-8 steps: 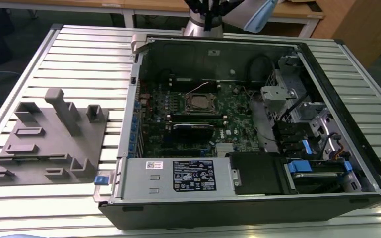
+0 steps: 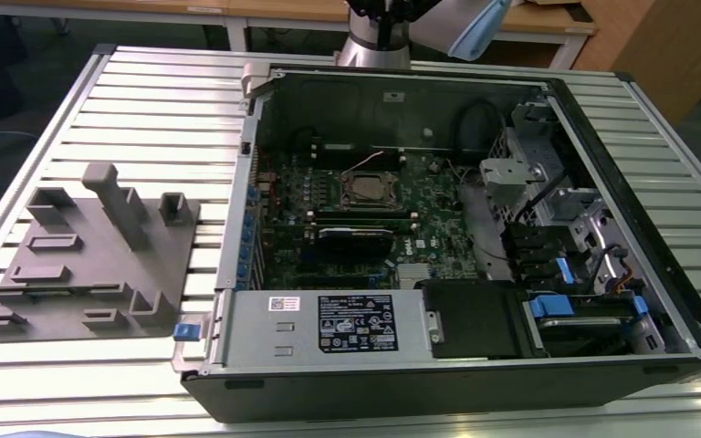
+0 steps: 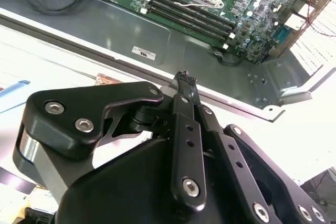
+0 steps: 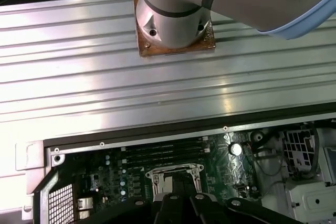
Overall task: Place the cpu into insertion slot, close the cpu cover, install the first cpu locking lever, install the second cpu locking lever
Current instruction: 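Install the first cpu locking lever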
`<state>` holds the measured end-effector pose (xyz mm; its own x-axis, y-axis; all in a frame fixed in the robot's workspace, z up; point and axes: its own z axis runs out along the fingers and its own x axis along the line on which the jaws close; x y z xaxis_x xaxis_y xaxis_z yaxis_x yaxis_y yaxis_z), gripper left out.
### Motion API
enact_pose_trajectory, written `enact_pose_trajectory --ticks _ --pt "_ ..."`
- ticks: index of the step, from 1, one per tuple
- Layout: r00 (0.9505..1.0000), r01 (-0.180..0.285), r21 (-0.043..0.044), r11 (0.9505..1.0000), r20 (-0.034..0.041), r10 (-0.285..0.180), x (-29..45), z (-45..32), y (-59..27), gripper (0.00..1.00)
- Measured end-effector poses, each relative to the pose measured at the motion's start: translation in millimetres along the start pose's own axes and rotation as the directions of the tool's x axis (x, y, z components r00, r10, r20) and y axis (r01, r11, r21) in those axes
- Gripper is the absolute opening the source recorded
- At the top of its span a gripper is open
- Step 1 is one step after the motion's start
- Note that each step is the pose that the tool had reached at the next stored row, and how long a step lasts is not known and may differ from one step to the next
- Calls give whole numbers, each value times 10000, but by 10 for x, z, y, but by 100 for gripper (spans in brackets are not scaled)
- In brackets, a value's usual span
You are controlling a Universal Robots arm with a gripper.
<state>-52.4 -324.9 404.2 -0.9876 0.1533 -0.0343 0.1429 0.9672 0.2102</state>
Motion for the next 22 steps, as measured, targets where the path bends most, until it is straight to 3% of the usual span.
enact_pose_trajectory --ticks 9,21,22 --pt "10000 0 1 10000 0 0 -4 -104 16 10" --pt "10000 2 34 10000 5 -2 -8 -96 -12 10" --pt "10000 10 161 9999 23 -10 -16 -68 -77 10"
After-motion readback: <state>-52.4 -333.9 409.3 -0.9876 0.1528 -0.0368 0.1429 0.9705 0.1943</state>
